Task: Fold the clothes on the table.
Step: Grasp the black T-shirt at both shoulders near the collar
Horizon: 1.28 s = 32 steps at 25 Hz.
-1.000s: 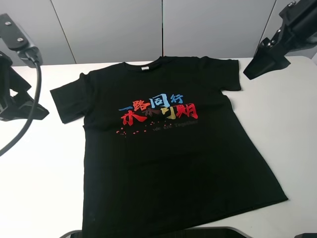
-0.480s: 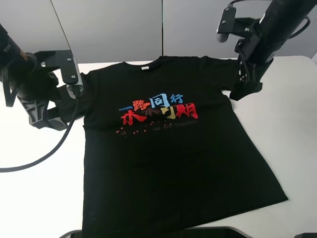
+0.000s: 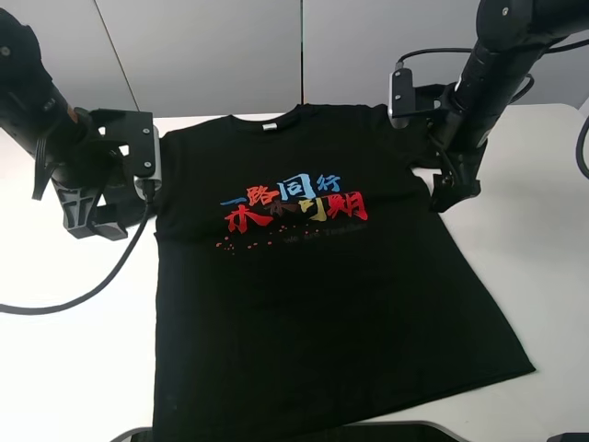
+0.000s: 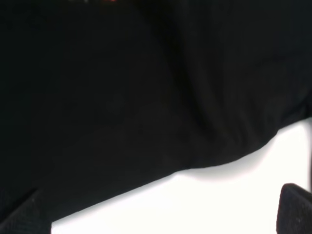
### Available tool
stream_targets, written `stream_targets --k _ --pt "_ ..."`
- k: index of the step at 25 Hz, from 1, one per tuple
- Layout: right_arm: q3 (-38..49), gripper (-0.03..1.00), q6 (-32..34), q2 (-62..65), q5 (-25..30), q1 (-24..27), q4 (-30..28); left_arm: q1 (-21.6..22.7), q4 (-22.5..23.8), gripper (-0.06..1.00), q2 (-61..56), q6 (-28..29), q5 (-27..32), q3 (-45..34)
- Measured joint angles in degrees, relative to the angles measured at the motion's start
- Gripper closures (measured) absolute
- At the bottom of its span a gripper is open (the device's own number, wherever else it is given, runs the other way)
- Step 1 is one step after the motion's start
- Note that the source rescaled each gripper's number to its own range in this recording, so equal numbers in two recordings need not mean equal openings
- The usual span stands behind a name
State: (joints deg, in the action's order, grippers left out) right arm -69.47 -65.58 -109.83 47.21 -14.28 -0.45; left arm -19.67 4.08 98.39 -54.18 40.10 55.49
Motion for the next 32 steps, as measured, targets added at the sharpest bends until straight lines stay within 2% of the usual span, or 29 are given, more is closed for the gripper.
stream_targets --k 12,25,28,32 --pt "-0.32 -0.03 -3.19 -3.23 -7.18 0.0 -0.57 -0.28 0.6 -0.05 8.68 -1.94 -4.26 3.94" --pt "-0.32 -0.03 -5.07 -7.88 -14.69 0.0 -1.7 -4.83 1.84 -0.04 14.89 -1.98 -8.9 5.84" --pt "-0.32 -0.03 -5.18 -8.65 -15.42 0.0 -1.7 -4.83 3.85 0.0 14.89 -0.23 -9.47 5.84" --pt "-0.32 -0.03 -5.18 -9.7 -16.46 0.0 -1.7 -4.83 4.75 0.17 14.89 0.24 -9.98 5.84"
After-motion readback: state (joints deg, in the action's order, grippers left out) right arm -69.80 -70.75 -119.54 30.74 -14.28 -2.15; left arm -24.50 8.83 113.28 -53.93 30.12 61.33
